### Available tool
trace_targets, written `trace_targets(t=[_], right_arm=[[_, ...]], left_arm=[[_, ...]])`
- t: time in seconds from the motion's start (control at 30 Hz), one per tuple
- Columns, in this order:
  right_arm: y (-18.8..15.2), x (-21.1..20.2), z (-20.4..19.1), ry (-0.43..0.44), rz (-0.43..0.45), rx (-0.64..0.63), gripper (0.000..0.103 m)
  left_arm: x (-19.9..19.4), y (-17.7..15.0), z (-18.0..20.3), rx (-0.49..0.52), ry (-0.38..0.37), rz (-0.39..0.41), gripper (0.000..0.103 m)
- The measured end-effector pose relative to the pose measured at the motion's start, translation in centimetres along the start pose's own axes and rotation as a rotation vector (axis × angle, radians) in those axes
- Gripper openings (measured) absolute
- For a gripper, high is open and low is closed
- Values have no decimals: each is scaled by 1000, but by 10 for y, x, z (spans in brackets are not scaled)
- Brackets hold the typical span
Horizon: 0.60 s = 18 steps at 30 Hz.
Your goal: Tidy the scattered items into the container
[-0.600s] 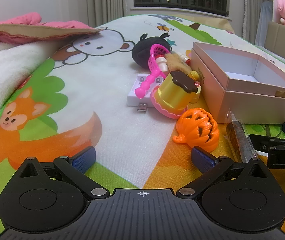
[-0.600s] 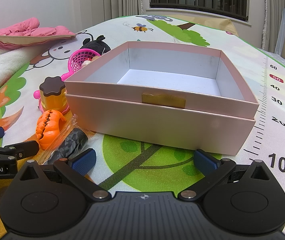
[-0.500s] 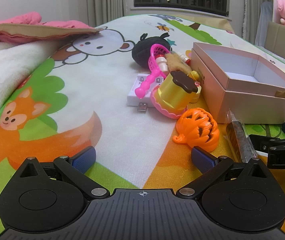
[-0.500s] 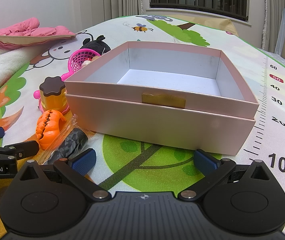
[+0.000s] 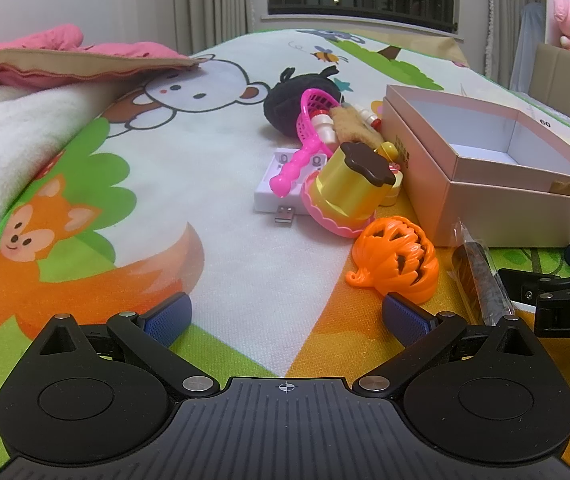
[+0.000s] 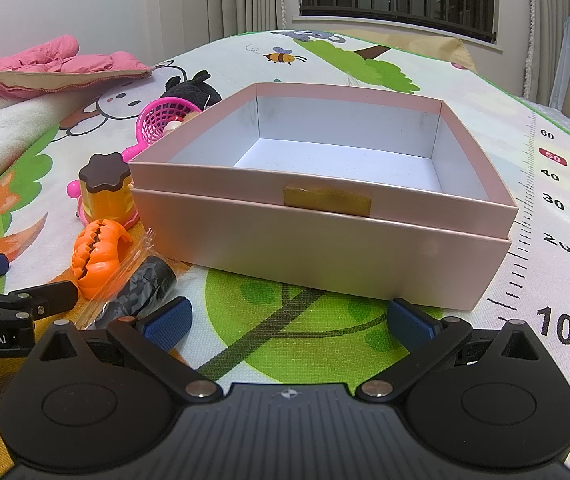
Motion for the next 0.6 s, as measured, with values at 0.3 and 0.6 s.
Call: trace_targets(t=[0.3, 0.6], right_arm=[[0, 0, 0, 0, 0, 0, 103], [0, 0, 0, 0, 0, 0, 103]], left_arm=[[0, 0, 1, 10, -13, -1, 103], [0, 0, 1, 10, -13, -1, 103]])
Point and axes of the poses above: each gripper's, at about its wrist camera, not at the fingertips, and x roughly the way its jaws point, z to its right, y to its top, the point moved 7 cm from there along x, roughly the way its jaws point, and after that the axes turned 8 degrees about -x, right-handed, at the moved point
